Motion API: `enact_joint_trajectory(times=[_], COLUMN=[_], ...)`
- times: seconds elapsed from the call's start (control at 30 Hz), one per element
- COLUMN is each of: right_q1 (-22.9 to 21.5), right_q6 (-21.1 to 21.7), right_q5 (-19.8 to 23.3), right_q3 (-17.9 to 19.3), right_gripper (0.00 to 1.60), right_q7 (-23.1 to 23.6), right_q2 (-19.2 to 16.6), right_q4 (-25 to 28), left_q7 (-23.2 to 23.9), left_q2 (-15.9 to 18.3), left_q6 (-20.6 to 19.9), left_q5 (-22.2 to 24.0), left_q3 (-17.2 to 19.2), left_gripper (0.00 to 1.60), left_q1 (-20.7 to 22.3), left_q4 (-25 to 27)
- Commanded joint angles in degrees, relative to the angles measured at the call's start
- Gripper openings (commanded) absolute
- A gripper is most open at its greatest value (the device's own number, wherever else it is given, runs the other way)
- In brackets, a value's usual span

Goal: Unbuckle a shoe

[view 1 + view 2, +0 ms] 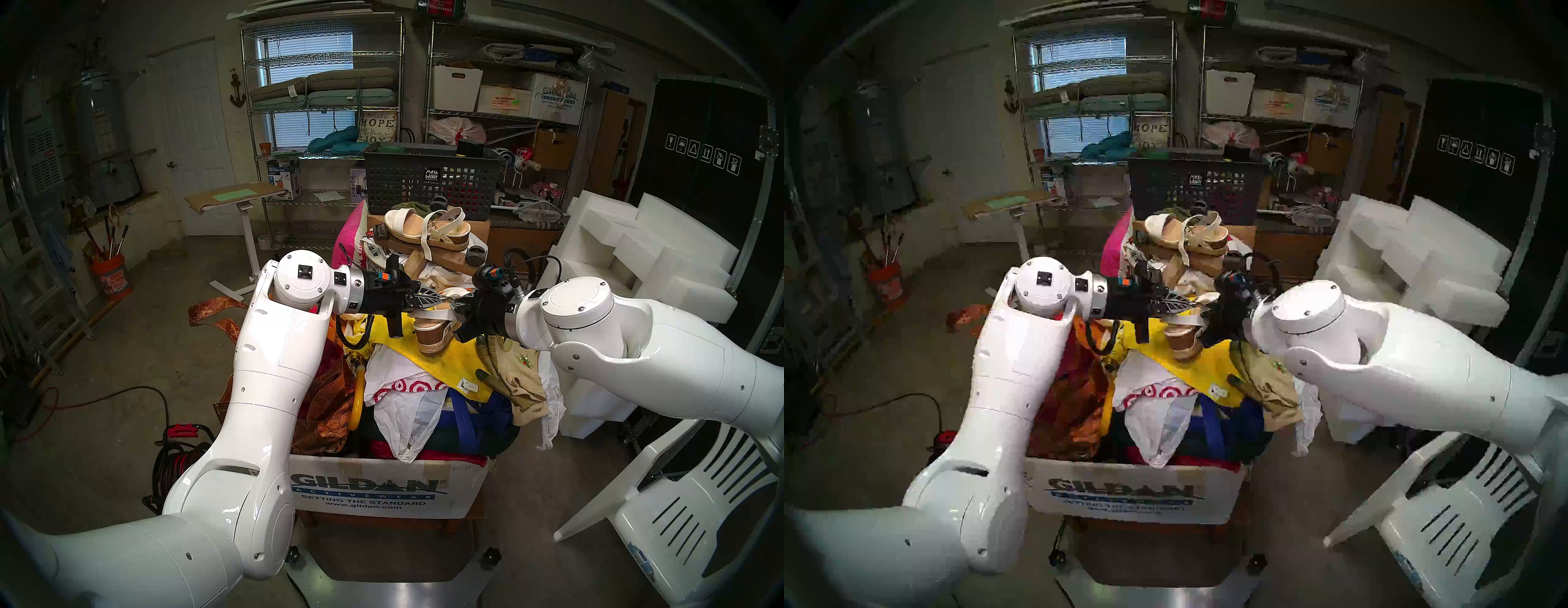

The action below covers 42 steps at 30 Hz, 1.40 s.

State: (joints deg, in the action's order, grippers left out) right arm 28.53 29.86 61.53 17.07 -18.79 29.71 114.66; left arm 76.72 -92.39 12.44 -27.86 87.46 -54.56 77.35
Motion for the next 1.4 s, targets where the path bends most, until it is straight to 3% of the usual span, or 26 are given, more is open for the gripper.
enact_joint_trajectory(times=[0.0, 0.1, 0.13, 0.17, 0.2, 0.37, 0.53, 0.6, 0.9, 1.03, 1.37], right_q1=[-0.8, -0.8, -0.7, -0.6, -0.5, -0.2, 1.6, 1.8, 3.5, 3.7, 4.0], right_q6=[-0.2, 0.4, 0.2, 0.1, 0.2, 0.3, 0.0, 0.3, -1.2, -1.0, -1.0], right_q5=[-0.2, -0.1, -0.1, -0.1, 0.0, 1.0, 5.3, 5.8, 10.2, 11.5, 13.3], right_q3=[0.8, 1.0, 1.0, 1.0, 1.1, 1.6, 3.2, 3.6, 5.5, 6.0, 6.3], right_gripper=[0.79, 0.66, 0.36, 0.25, 0.00, 0.00, 0.00, 0.00, 0.00, 0.00, 0.00], right_q7=[-0.6, -1.9, -2.2, -2.5, -3.3, -5.7, -12.7, -12.3, -21.1, -23.9, -28.4], right_q2=[0.9, 1.3, 1.4, 1.5, 1.7, 2.2, 3.6, 3.8, 5.2, 5.1, 5.5], right_q4=[0.3, 0.3, 0.3, 0.2, 0.3, 0.4, -0.4, -0.6, -0.5, 0.0, 0.4], left_q7=[-0.3, -0.1, 0.1, 0.0, -0.1, -0.8, -3.4, -4.1, -7.7, -10.7, -12.4], left_q2=[-0.8, -0.9, -0.8, -0.9, -0.9, -1.0, -1.3, -1.4, -1.6, -1.7, -1.8], left_q6=[0.4, 0.4, 0.4, 0.4, 0.4, 0.7, 1.0, 1.2, 2.5, 2.9, 3.4], left_q5=[0.5, 0.4, 0.4, 0.3, 0.3, -0.1, -1.6, -1.8, -3.8, -6.0, -7.4], left_q3=[-0.1, -0.3, -0.4, -0.4, -0.4, -0.5, -0.8, -0.7, -0.9, -0.9, -0.2], left_gripper=[0.00, 0.00, 0.00, 0.00, 0.00, 0.00, 0.00, 0.00, 0.00, 0.00, 0.00], left_q1=[0.9, 0.9, 1.0, 0.9, 0.8, 0.6, 0.1, -0.1, -0.1, -0.2, 0.0], left_q4=[1.4, 1.3, 1.4, 1.5, 1.6, 1.6, 1.6, 1.9, 1.0, 0.6, 0.1])
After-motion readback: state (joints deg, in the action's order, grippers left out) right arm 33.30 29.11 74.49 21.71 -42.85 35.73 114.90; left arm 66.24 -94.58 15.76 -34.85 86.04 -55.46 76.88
